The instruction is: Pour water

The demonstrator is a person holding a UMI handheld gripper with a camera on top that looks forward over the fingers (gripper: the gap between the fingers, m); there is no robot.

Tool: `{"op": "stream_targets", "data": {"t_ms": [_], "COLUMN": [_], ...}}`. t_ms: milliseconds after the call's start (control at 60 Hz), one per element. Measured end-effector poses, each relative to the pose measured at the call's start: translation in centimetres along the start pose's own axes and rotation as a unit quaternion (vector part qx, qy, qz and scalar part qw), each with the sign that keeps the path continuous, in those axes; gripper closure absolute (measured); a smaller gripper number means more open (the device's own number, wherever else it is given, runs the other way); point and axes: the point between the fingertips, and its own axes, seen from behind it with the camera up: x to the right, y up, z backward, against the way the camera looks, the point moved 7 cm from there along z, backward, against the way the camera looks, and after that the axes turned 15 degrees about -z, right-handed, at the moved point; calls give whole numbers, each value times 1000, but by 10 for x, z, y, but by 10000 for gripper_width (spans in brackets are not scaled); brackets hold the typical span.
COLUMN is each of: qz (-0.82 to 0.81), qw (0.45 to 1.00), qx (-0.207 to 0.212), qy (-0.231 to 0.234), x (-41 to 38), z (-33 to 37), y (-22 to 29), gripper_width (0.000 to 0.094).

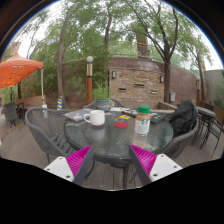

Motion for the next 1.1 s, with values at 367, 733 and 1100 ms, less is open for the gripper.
{"op": "stream_targets", "data": {"t_ms": [367, 733, 1100], "qz": [-5, -40, -15], "qw": [996, 991, 994], "qx": [68, 116, 66], "qy": [-54, -48, -88], "x": [127, 129, 123], "z": [-112, -158, -167], "y": [111, 110, 114], "gripper_width": [116, 504, 635]}}
